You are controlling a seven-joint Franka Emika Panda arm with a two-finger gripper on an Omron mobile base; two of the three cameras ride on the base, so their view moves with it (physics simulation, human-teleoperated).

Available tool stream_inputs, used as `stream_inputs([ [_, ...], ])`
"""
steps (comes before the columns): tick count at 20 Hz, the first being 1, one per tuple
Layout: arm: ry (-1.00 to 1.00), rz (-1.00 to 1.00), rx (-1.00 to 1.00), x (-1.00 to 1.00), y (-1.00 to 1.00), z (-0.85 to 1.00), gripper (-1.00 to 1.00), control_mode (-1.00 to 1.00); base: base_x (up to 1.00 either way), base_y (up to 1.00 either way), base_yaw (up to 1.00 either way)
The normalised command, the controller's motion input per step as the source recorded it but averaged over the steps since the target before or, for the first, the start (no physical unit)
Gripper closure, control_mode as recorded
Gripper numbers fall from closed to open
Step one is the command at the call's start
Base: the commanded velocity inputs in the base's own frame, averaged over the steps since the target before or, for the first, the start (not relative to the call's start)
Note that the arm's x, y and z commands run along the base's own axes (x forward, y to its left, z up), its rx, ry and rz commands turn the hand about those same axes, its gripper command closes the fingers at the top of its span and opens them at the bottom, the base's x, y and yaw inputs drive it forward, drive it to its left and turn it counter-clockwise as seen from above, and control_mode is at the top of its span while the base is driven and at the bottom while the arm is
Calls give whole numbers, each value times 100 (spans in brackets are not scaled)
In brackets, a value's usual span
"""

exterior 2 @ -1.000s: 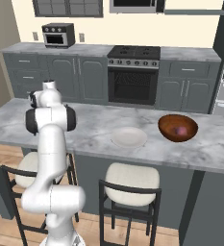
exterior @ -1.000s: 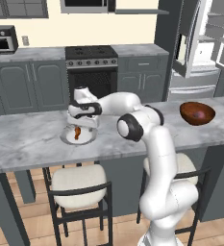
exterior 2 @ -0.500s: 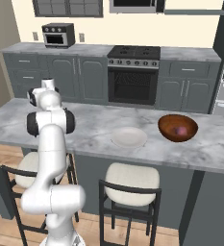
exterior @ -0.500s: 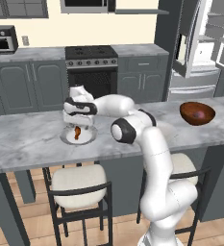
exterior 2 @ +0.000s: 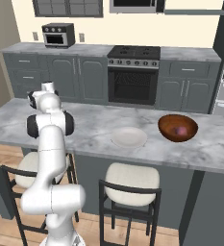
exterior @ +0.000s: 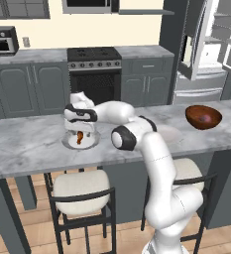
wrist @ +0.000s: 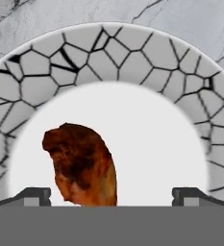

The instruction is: Pick the chicken drumstick and onion from their plates and place them in the bowl. Then put the bowl in the fridge.

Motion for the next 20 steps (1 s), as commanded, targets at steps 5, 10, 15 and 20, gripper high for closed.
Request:
stream_inputs([
  [5,-7,0,0,0,-9,-17,-100,-100,0,0,0],
  [10,-4,0,2,0,-1,-13,-100,-100,0,0,0],
  [15,-4,0,3,3,1,-10,-100,-100,0,0,0],
  [20,-8,1,2,12,4,-4,-100,-100,0,0,0],
])
